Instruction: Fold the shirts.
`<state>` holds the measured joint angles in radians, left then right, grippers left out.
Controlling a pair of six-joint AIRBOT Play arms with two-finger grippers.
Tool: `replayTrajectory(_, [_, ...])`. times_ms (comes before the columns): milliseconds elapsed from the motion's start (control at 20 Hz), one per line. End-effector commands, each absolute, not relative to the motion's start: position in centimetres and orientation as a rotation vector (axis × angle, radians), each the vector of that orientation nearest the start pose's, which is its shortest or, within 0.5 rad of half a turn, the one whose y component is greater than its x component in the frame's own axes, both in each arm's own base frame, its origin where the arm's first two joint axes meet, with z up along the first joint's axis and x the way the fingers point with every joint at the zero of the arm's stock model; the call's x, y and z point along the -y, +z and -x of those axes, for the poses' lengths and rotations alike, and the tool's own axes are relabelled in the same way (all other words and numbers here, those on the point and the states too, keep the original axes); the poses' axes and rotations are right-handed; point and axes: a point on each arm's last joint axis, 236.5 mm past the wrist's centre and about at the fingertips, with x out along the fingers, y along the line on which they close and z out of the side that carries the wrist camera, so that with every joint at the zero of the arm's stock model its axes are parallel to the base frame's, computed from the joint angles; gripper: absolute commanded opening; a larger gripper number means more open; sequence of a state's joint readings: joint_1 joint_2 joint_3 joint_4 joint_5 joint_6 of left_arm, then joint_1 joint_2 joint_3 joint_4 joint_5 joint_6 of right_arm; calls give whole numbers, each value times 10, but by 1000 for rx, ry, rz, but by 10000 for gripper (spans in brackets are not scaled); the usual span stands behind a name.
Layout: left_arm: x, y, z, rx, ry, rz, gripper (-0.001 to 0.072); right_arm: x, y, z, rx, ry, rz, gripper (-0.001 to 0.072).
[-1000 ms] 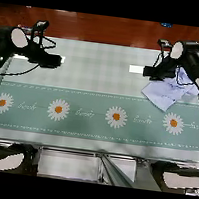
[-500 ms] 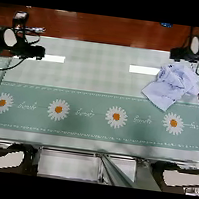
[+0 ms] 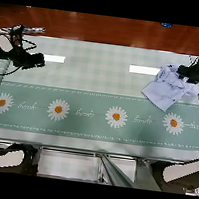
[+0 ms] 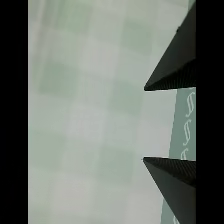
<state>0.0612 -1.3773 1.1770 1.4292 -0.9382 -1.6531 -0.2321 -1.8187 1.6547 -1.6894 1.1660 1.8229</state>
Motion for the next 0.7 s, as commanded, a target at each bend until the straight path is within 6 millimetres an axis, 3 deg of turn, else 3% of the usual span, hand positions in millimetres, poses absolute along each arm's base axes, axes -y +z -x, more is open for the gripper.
replayTrajectory(0, [24,-5,-440,-1116,-6,242,508,124,-100,-477,-1394,-383,-360,404])
replayTrajectory(50, [30,-5,-439,-1118,-18,235,508,120,-103,-477,-1398,-375,-376,371])
replayTrajectory(150, [37,-4,-439,-1118,-33,225,508,109,-95,-481,-1393,-291,-363,16])
replayTrajectory(250, [35,8,-441,-1103,-32,228,508,106,-66,-489,-1341,-230,-321,21])
replayTrajectory(350, [30,40,-443,-1054,-33,234,508,109,-16,-500,-1238,-204,-271,21])
replayTrajectory(500, [22,120,-439,-875,-36,233,508,111,88,-511,-1019,-185,-218,21])
replayTrajectory(650, [28,194,-404,-717,-66,221,508,88,200,-504,-782,-106,-222,21])
